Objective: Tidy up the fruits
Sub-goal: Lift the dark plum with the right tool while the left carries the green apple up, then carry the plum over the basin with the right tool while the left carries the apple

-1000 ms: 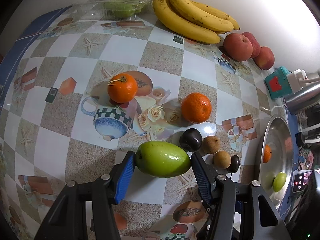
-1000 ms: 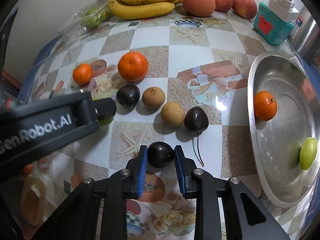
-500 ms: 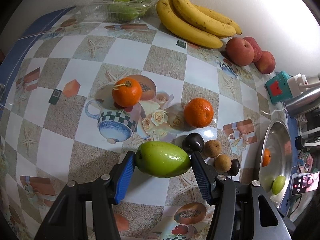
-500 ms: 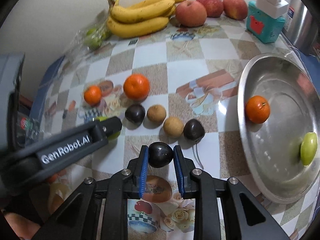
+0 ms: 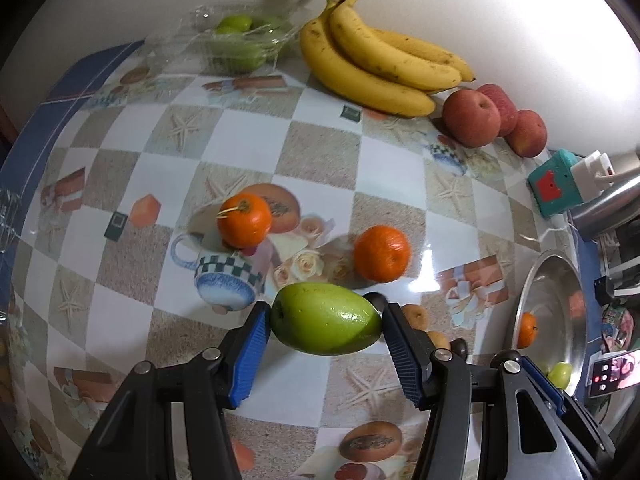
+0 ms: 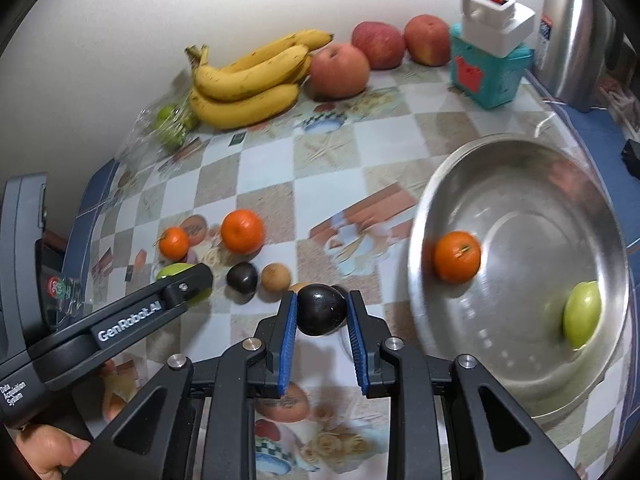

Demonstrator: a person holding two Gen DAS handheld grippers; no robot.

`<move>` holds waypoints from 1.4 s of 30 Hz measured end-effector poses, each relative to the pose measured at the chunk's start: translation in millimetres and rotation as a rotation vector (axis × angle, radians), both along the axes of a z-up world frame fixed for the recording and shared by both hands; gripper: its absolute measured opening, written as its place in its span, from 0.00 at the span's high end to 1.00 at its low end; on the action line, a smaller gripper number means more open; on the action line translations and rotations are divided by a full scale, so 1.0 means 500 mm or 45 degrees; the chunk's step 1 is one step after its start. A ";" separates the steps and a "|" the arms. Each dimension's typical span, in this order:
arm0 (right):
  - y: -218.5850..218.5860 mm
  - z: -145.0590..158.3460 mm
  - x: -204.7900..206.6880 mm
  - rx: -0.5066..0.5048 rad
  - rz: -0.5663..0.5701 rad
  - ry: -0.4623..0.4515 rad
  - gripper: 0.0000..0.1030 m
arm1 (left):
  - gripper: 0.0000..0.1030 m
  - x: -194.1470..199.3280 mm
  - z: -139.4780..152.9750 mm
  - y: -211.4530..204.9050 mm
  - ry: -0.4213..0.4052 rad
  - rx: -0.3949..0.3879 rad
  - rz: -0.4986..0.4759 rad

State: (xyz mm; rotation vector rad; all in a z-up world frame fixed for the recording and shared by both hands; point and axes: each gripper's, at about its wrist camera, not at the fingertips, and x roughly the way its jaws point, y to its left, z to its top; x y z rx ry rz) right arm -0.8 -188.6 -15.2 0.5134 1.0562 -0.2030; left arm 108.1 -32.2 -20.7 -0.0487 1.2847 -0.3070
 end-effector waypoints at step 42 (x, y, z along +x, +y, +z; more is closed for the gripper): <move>-0.298 -0.028 -0.190 0.084 -0.540 -0.027 0.75 | 0.41 -0.206 0.030 -0.341 -0.098 -0.076 -0.674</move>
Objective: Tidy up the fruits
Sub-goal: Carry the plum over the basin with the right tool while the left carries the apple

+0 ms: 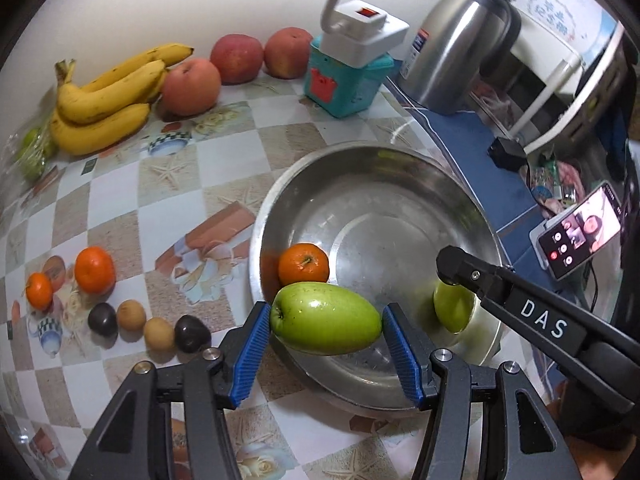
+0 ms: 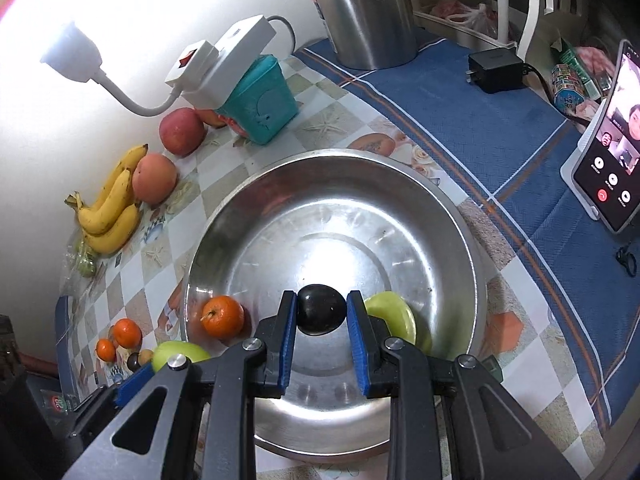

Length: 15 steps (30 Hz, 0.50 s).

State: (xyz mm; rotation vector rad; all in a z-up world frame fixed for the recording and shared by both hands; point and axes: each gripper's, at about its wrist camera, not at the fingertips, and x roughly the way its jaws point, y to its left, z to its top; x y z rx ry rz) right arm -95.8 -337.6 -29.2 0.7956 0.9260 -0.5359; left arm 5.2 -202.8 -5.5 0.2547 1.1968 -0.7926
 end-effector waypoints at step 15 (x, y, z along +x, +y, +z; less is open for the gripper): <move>0.013 -0.015 0.020 0.030 0.054 0.005 0.74 | 0.41 -0.007 -0.030 -0.018 -0.011 0.044 -0.030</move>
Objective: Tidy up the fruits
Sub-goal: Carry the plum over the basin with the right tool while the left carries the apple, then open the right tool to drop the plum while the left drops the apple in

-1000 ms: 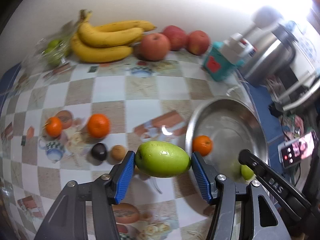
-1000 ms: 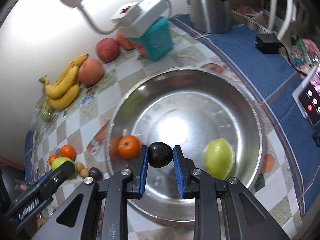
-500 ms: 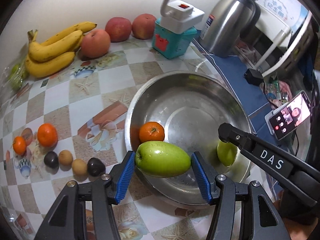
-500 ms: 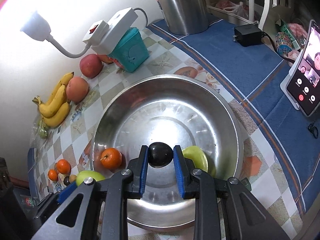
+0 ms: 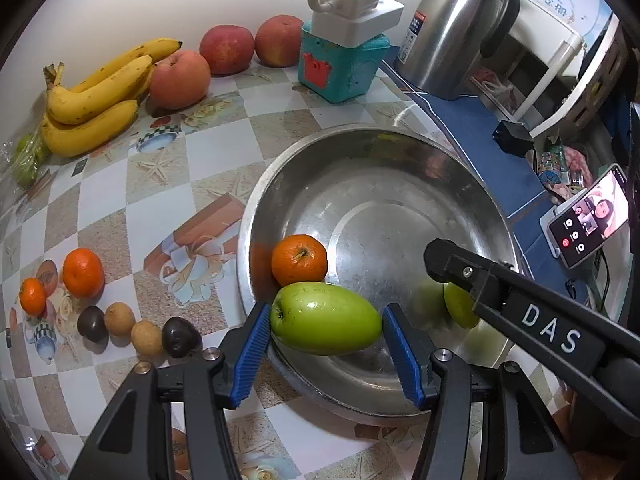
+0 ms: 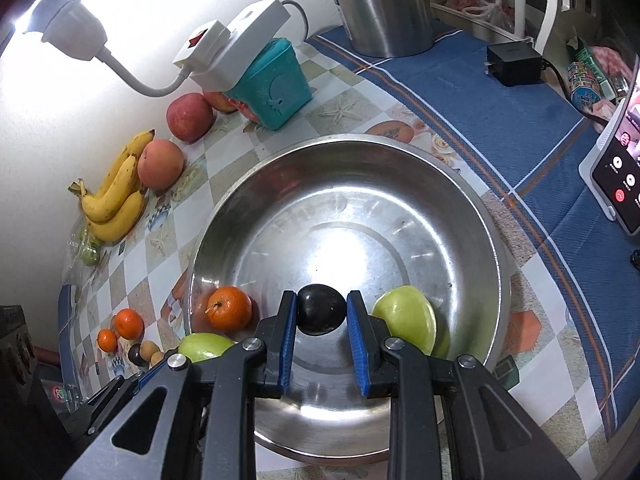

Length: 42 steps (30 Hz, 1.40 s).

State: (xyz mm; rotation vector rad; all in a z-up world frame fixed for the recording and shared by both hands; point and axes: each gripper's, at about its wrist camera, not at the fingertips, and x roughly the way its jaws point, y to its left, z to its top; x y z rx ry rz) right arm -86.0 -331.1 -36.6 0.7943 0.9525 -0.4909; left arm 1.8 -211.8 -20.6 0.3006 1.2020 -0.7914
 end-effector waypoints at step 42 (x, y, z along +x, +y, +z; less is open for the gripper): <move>0.008 -0.016 0.011 0.009 0.012 0.055 0.74 | 0.40 -0.005 0.001 -0.017 -0.031 0.015 -0.037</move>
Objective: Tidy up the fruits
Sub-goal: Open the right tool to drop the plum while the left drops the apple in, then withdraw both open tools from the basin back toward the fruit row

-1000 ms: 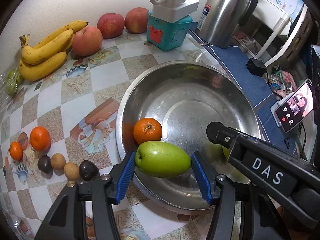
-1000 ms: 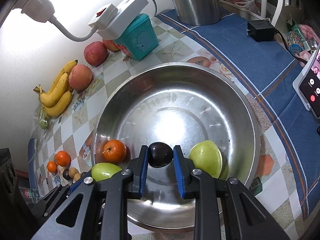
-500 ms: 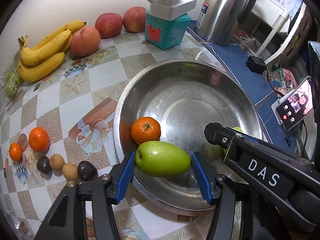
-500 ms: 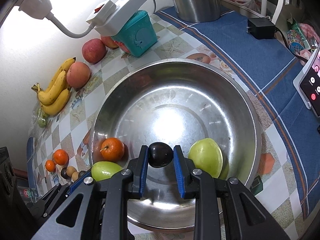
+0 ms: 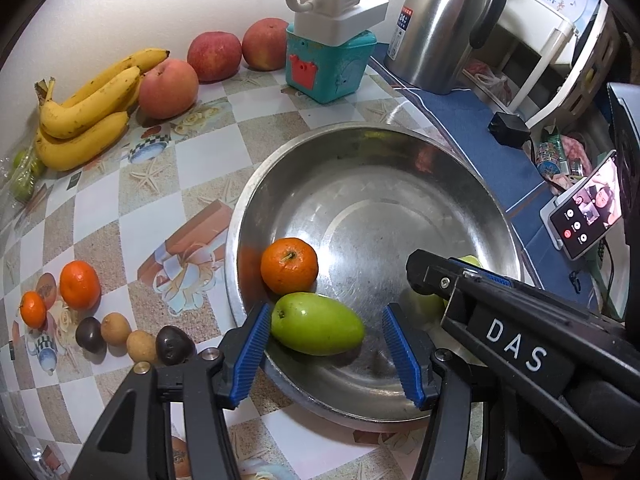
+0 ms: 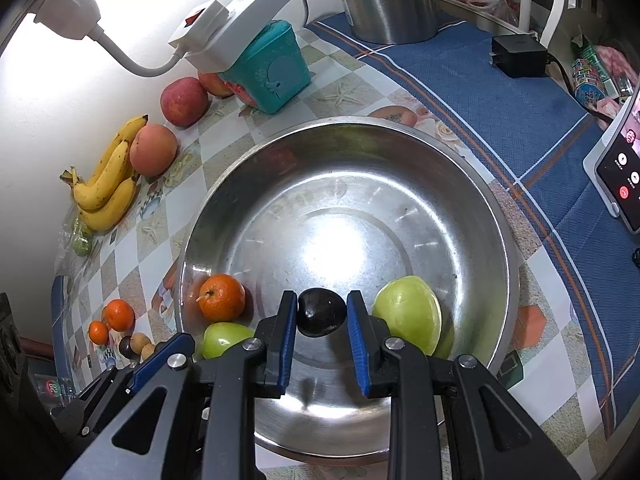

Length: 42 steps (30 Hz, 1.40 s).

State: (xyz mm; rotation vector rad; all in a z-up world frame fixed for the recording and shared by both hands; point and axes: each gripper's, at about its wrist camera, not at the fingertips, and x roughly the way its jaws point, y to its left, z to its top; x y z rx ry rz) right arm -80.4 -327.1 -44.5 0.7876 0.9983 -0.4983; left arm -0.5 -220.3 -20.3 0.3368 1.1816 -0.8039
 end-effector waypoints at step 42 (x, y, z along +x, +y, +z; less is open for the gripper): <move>0.007 0.026 0.002 -0.070 -0.002 0.024 0.56 | 0.33 0.130 0.043 0.186 0.039 -0.009 0.533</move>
